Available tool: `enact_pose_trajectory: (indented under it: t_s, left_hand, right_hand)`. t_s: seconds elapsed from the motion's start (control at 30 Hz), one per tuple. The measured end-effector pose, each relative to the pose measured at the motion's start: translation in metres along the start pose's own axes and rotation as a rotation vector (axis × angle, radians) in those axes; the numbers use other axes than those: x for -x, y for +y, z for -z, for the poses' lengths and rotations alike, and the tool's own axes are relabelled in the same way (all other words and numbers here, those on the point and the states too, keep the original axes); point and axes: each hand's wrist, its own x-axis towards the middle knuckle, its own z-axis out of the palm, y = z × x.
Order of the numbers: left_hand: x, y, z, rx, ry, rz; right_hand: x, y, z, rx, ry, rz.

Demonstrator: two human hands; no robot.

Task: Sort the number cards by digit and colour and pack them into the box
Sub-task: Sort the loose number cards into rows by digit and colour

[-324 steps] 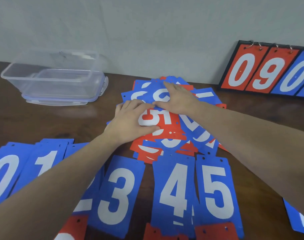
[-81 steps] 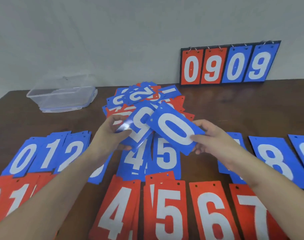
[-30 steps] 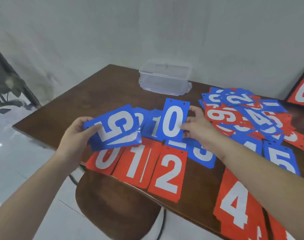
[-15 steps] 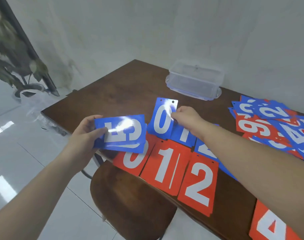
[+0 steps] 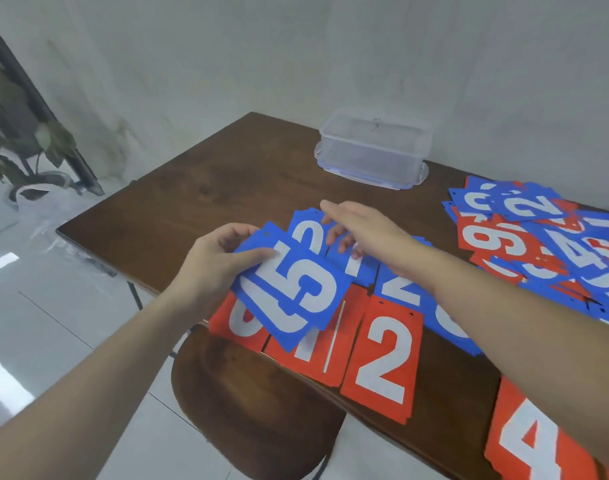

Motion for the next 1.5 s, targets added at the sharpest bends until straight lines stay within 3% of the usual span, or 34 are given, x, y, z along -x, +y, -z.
enact_pose_trajectory:
  t_s: [0.1, 0.17, 0.3, 0.4, 0.47, 0.53, 0.67, 0.93, 1.2, 1.5]
  left_hand:
    - [-0.005, 0.009, -0.041, -0.085, -0.063, -0.058]
    - [-0.007, 0.012, -0.069, -0.114, -0.079, -0.086]
    - [-0.007, 0.015, -0.113, -0.185, -0.082, -0.123]
    - [-0.007, 0.013, -0.141, -0.267, -0.083, -0.157]
    - [-0.006, 0.013, -0.161, -0.292, -0.116, -0.146]
    - [-0.004, 0.015, -0.18, -0.321, -0.157, -0.158]
    - [0.002, 0.023, -0.216, -0.382, -0.234, -0.216]
    - [0.004, 0.026, -0.245, -0.24, -0.31, -0.106]
    - [0.004, 0.022, -0.27, -0.33, -0.45, -0.194]
    - [0.009, 0.023, -0.293, -0.176, -0.472, -0.122]
  right_hand:
    - [0.031, 0.001, 0.014, 0.191, -0.187, 0.049]
    - [0.048, 0.012, 0.028, 0.228, -0.189, 0.025]
    - [0.081, 0.043, 0.075, 0.126, 0.01, -0.051]
    - [0.106, 0.074, 0.113, -0.183, 0.179, -0.14]
    - [0.122, 0.086, 0.13, -0.424, 0.215, -0.197]
    - [0.138, 0.092, 0.14, -0.502, 0.189, -0.223]
    - [0.159, 0.107, 0.157, -0.49, 0.189, -0.234]
    - [0.211, 0.142, 0.234, -0.556, 0.555, -0.22]
    - [0.269, 0.175, 0.279, -0.564, 0.79, -0.226]
    - [0.295, 0.206, 0.282, -0.417, 0.829, -0.279]
